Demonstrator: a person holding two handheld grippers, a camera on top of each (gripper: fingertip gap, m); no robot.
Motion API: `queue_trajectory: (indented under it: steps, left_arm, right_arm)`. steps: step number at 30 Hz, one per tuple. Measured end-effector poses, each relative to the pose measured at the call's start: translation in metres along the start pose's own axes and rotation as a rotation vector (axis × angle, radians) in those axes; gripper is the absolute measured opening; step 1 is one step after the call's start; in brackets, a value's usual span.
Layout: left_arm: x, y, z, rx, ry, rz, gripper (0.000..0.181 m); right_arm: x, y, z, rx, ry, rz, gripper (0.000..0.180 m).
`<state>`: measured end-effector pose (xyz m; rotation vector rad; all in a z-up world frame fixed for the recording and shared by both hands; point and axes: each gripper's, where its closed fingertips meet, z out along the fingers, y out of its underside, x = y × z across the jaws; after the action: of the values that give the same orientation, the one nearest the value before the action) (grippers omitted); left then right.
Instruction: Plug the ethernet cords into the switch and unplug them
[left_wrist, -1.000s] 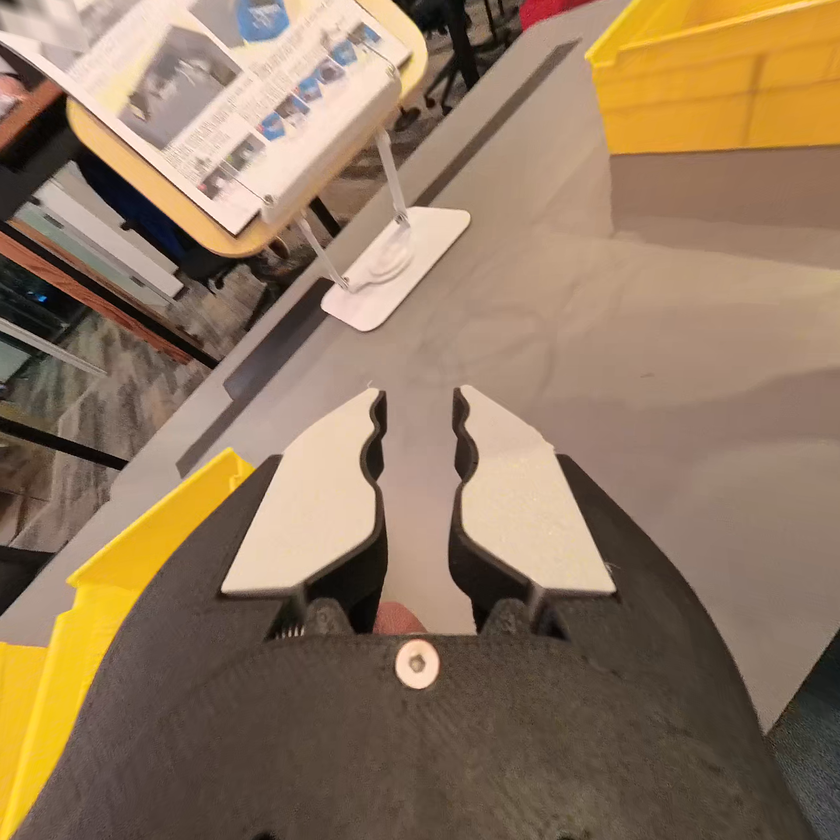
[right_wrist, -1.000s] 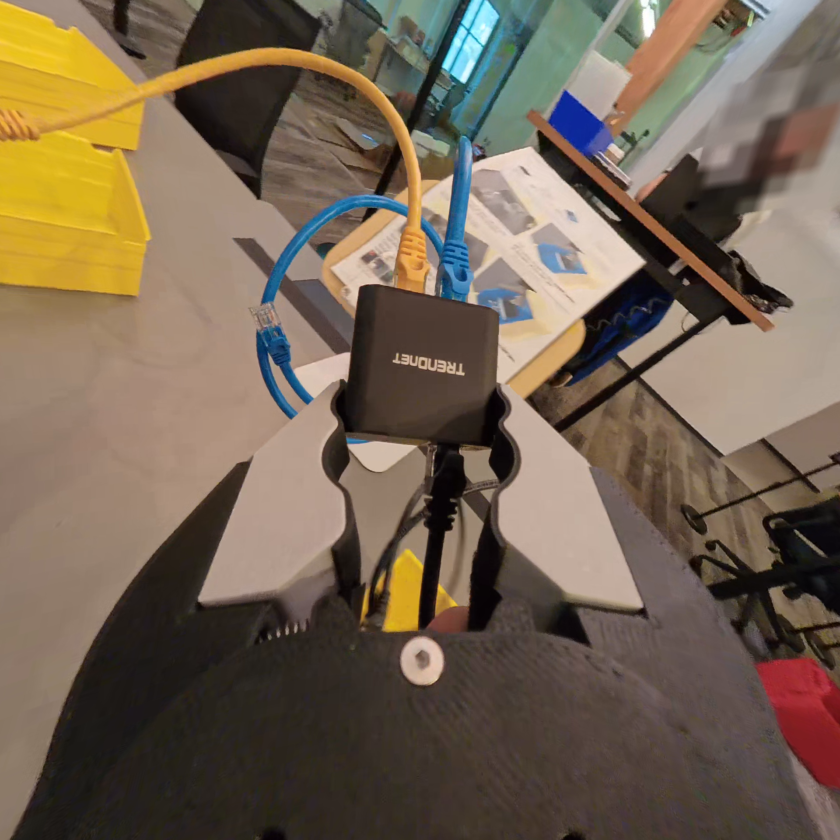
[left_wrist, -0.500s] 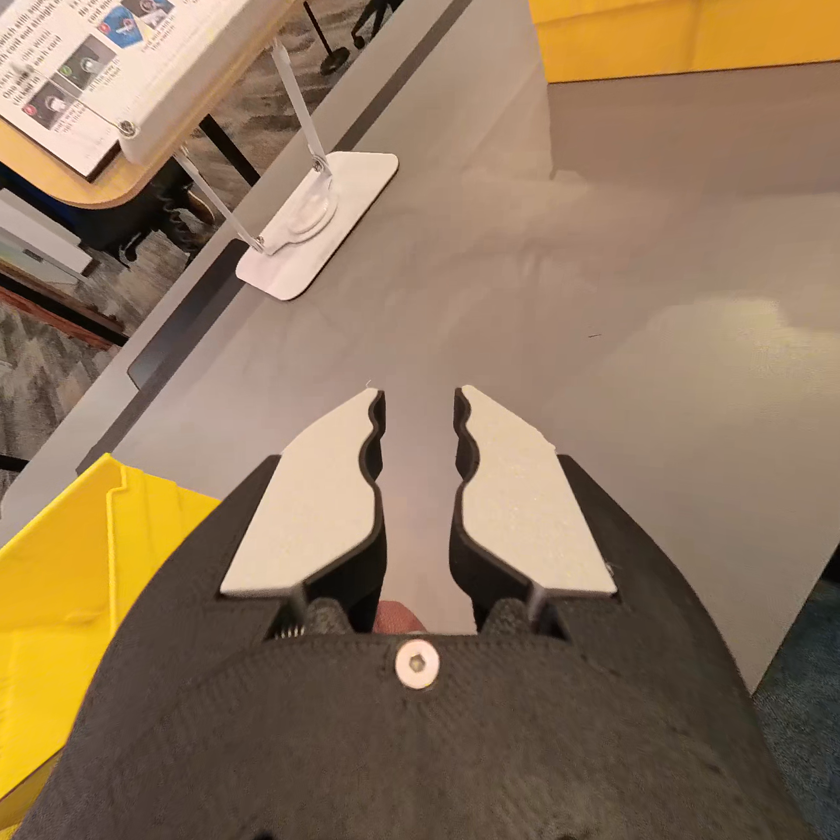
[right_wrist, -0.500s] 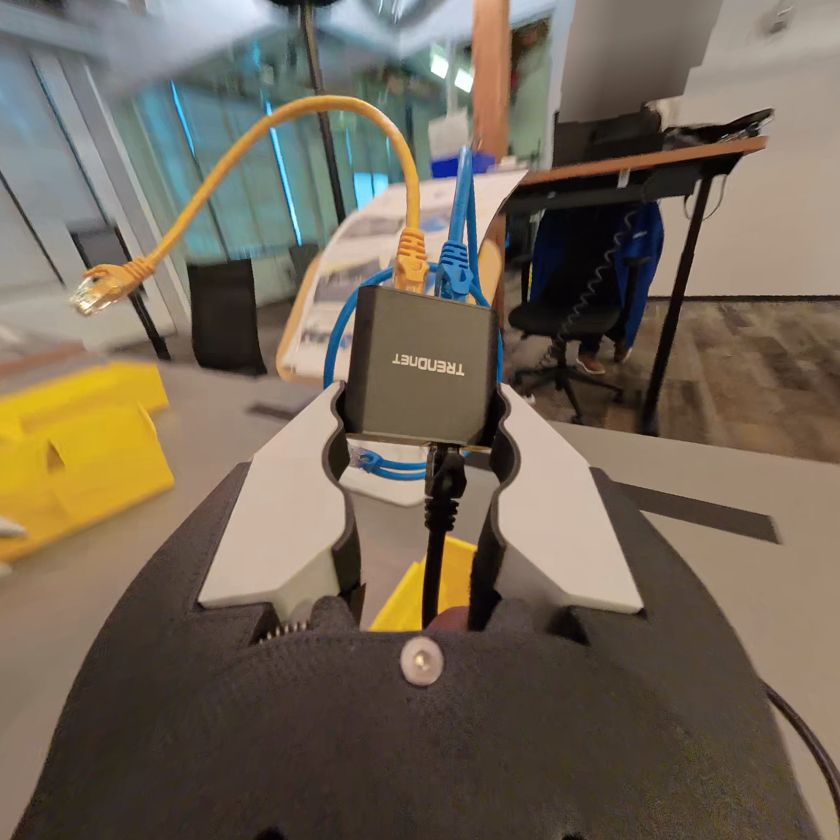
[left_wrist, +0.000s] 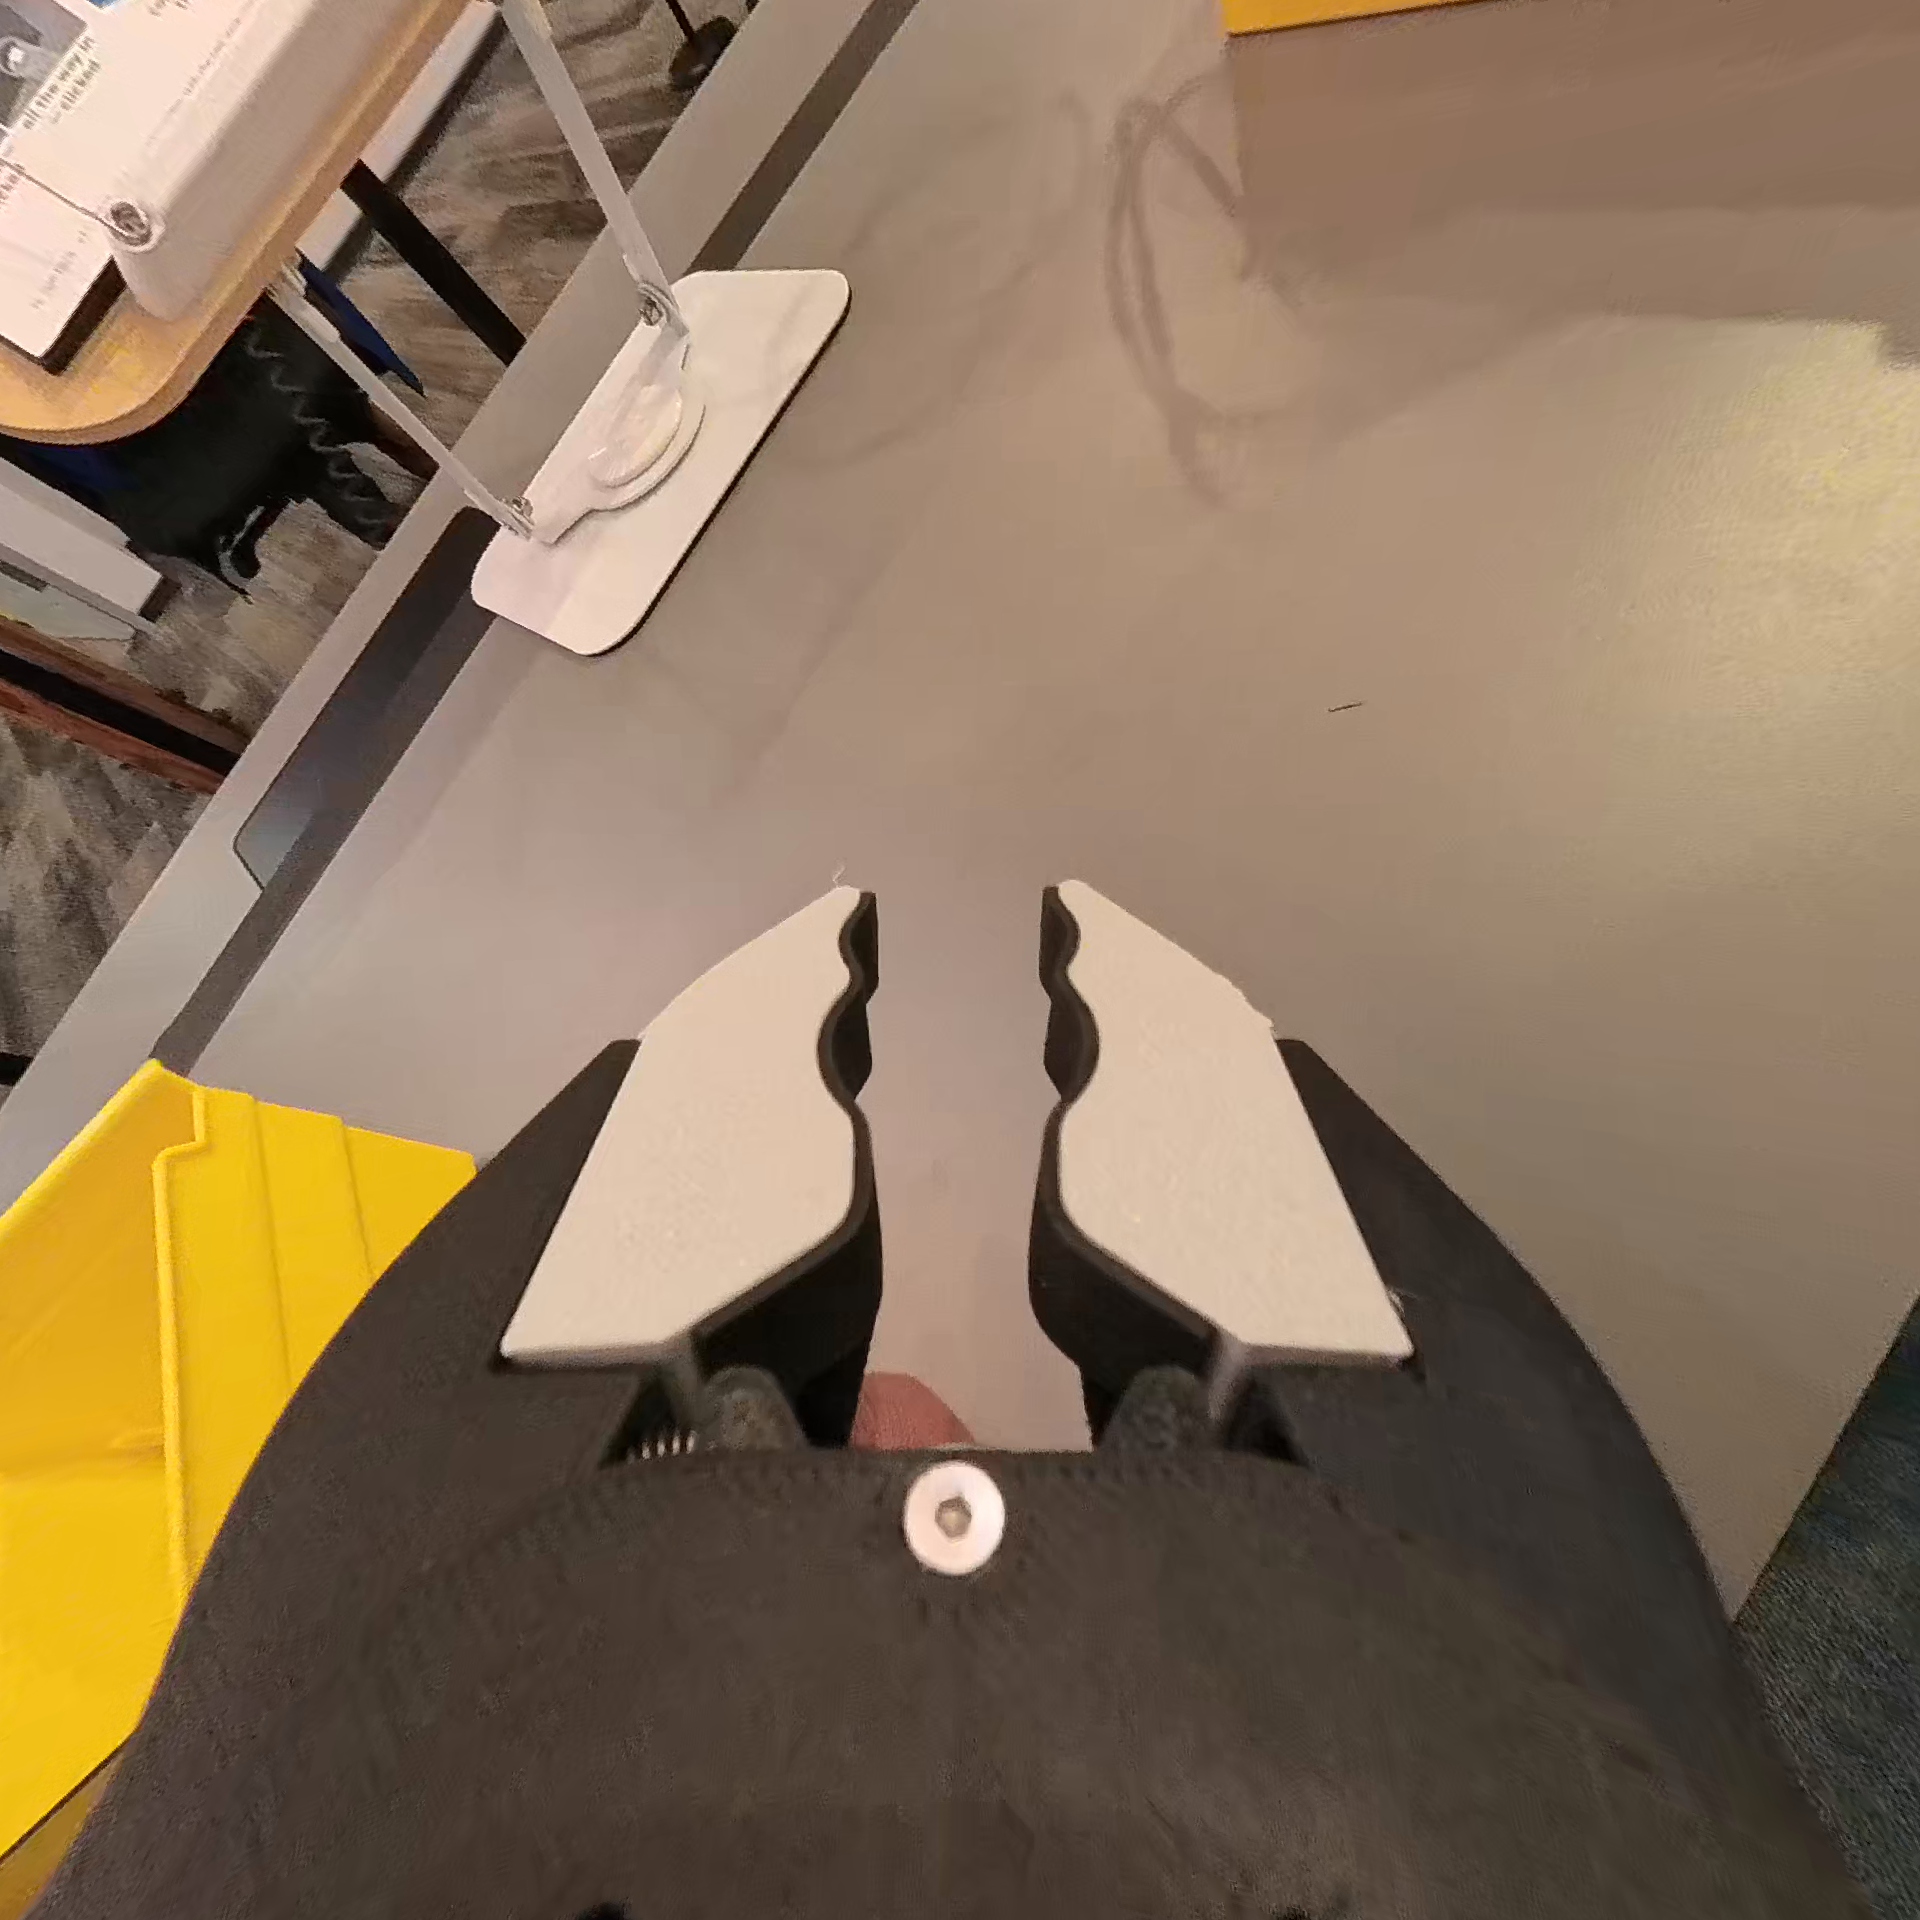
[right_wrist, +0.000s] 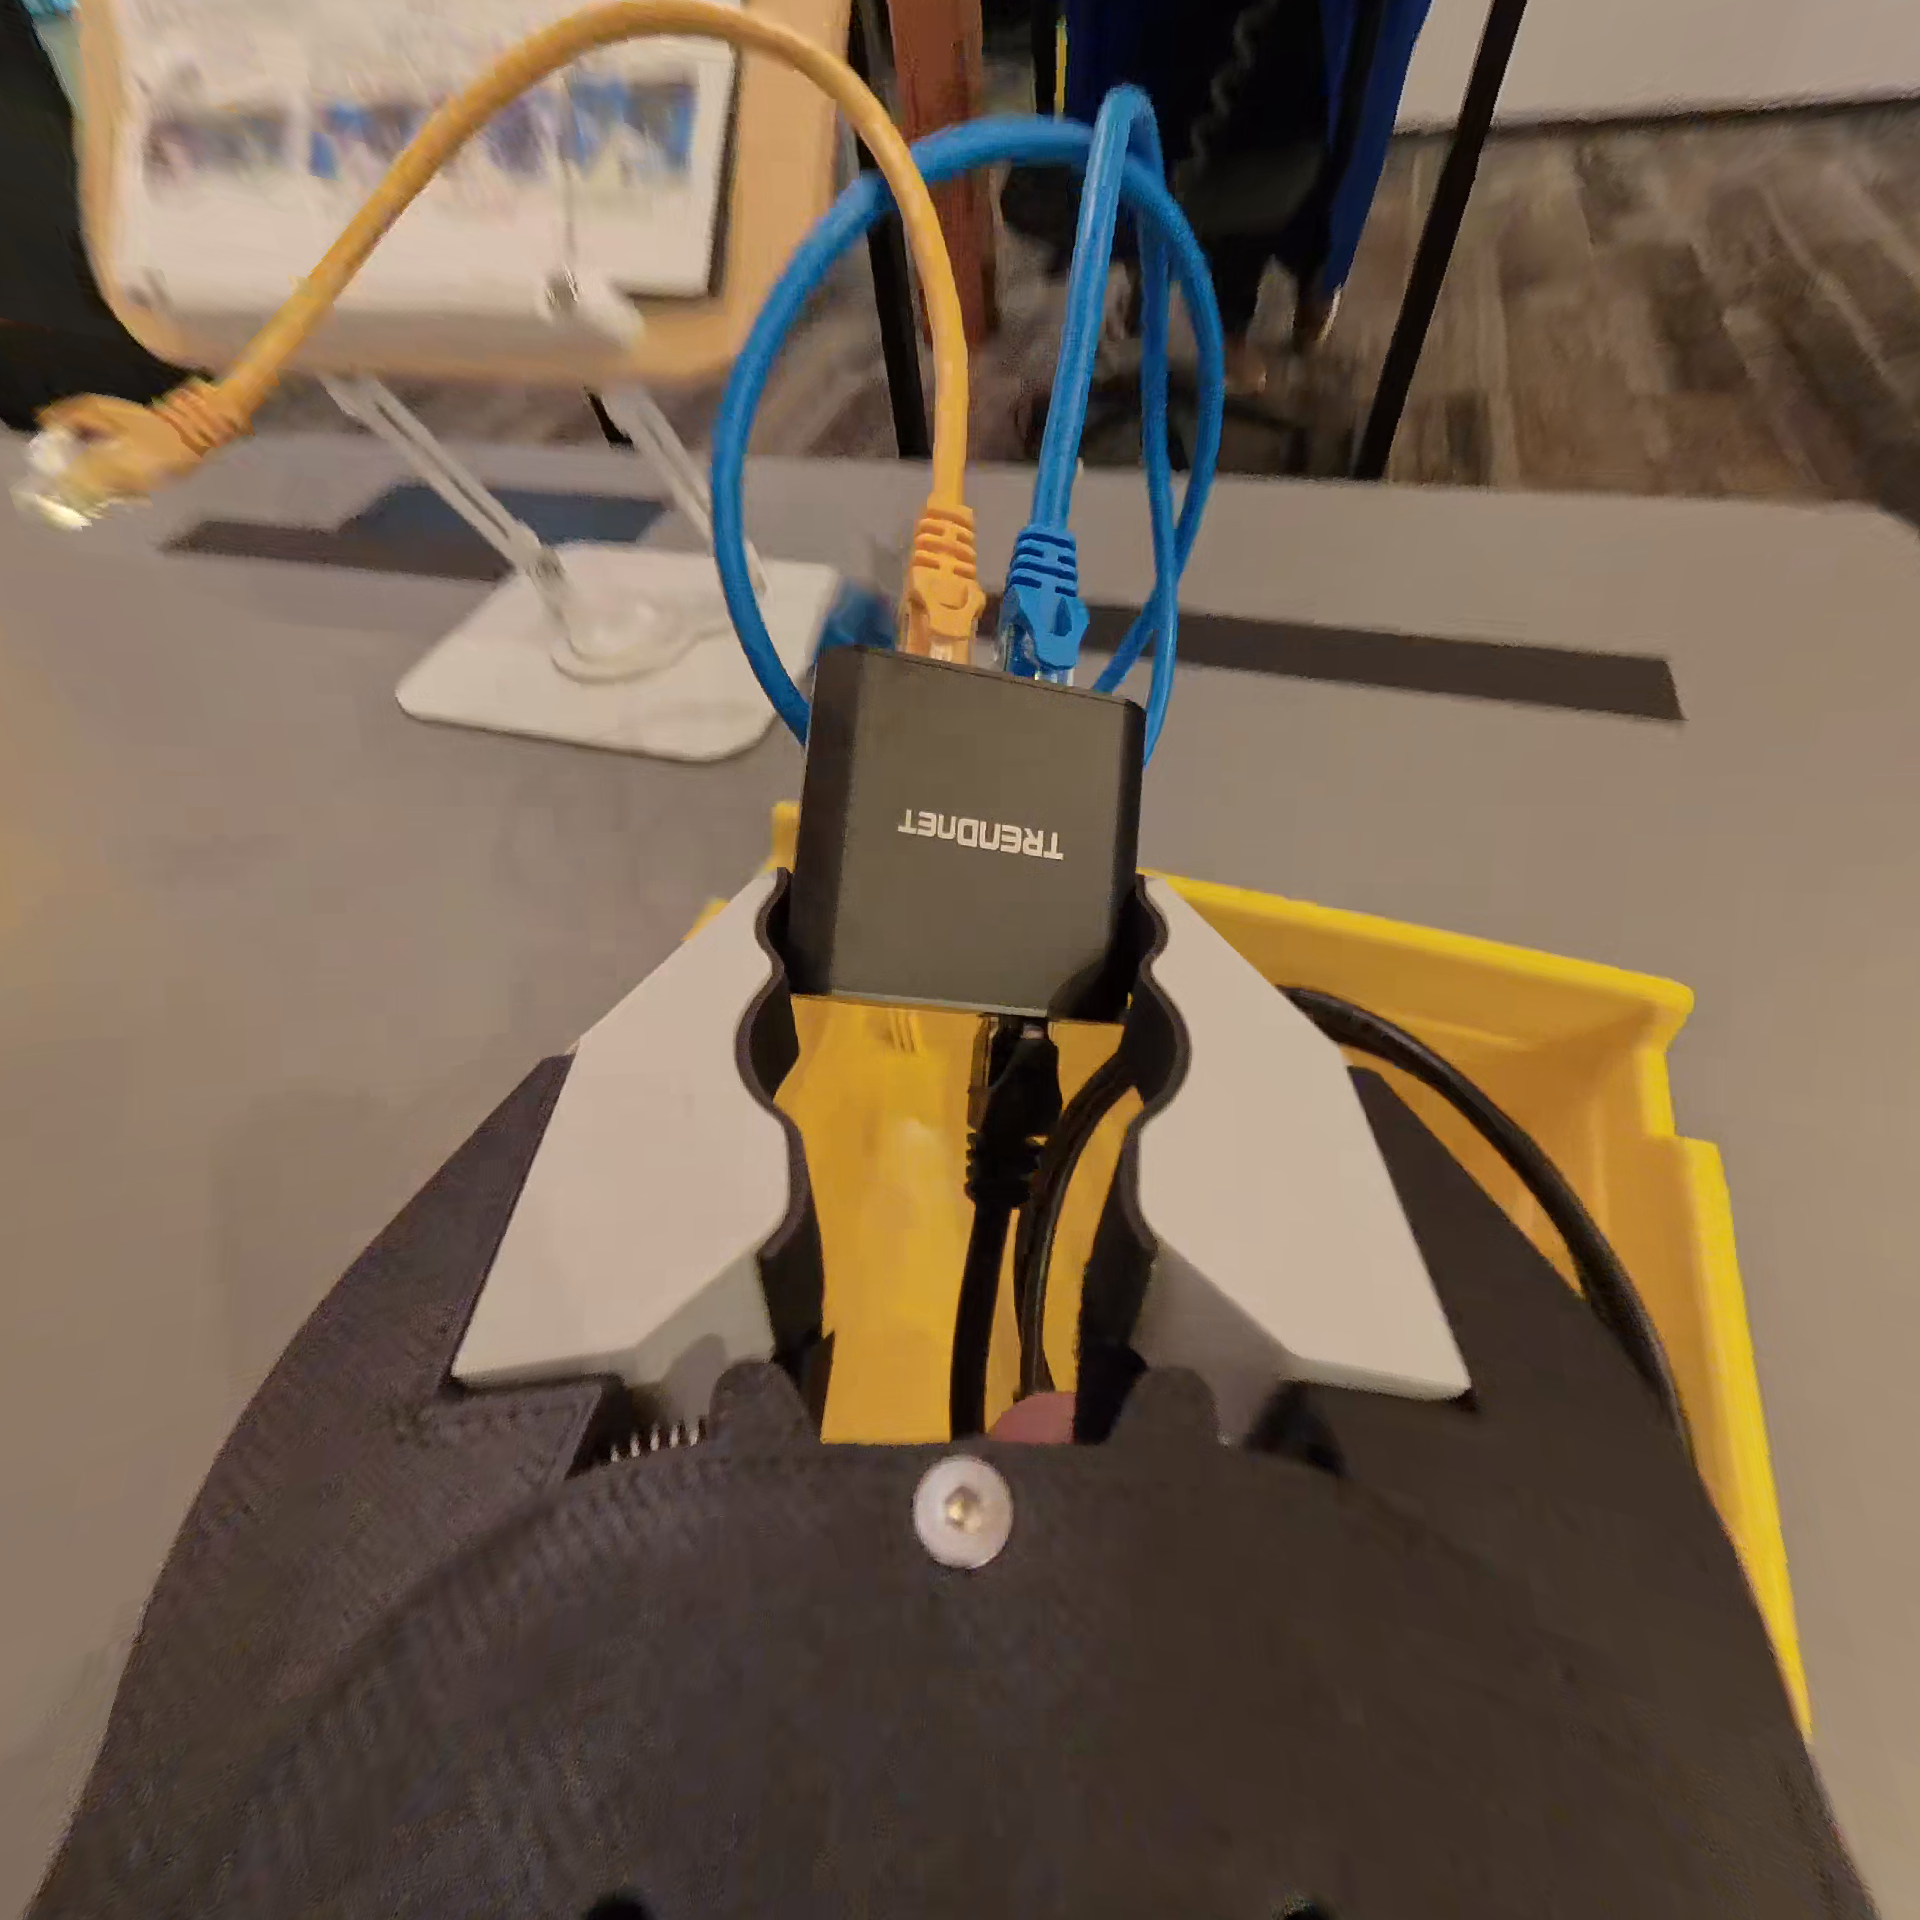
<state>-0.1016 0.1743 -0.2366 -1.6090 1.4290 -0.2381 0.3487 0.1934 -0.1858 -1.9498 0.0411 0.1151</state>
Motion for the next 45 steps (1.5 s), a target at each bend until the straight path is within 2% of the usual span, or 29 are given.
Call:
queue_trajectory:
  steps: [7,13,17,19,27,28,29,31,32,37,39,40,41,42,43,45]
  left_arm:
    - [-0.001,0.003,0.000,-0.008,-0.002,0.001,0.029]
    - [0.000,0.006,0.002,-0.018,0.000,0.012,0.030]
    - [0.001,0.007,0.002,-0.021,0.003,0.013,0.030]
    - [0.002,0.008,0.004,-0.026,0.008,0.016,0.030]
    - [0.005,0.011,0.008,-0.054,0.010,0.048,0.032]
    - [0.004,0.012,0.007,-0.059,0.011,0.048,0.033]
    - [0.004,0.013,0.007,-0.065,0.011,0.045,0.035]
    - [0.003,0.015,0.006,-0.066,0.011,0.036,0.035]
    - [0.002,0.016,0.006,-0.066,0.013,0.030,0.035]
    - [0.002,0.014,0.008,-0.064,0.018,0.029,0.036]
    - [0.003,0.014,0.008,-0.062,0.019,0.028,0.036]
    - [0.003,0.015,0.009,-0.064,0.020,0.028,0.036]
    - [0.003,0.015,0.009,-0.066,0.021,0.027,0.036]
    - [0.003,0.016,0.010,-0.068,0.021,0.026,0.036]
    - [0.002,0.016,0.010,-0.070,0.020,0.024,0.036]
    - [0.001,0.016,0.011,-0.071,0.018,0.023,0.036]
  right_arm:
    - [0.010,0.048,0.024,-0.352,0.093,-0.184,0.062]
    - [0.019,0.063,0.028,-0.476,0.158,-0.347,0.062]
    - [0.022,0.101,0.026,-0.658,0.141,-0.483,0.061]
    - [0.028,0.120,0.022,-0.810,0.157,-0.592,0.061]
    - [0.021,0.134,0.016,-1.153,-0.003,-0.622,0.061]
    - [0.020,0.135,0.015,-1.163,-0.023,-0.616,0.062]
    - [0.022,0.134,0.015,-1.165,-0.023,-0.623,0.071]
    - [0.025,0.125,0.012,-1.137,0.008,-0.671,0.103]
    - [0.022,0.118,0.012,-1.100,0.004,-0.677,0.108]
    - [0.007,0.077,-0.005,-0.971,-0.050,-0.664,0.092]
    - [-0.002,0.043,0.001,-0.838,-0.073,-0.633,0.085]
    - [-0.011,0.025,0.009,-0.754,-0.096,-0.605,0.075]
    - [-0.027,0.011,0.017,-0.693,-0.159,-0.559,0.059]
    - [-0.044,0.001,0.025,-0.652,-0.232,-0.514,0.055]
    - [-0.056,-0.006,0.036,-0.623,-0.269,-0.485,0.057]
    - [-0.060,-0.004,0.061,-0.659,-0.255,-0.484,0.073]
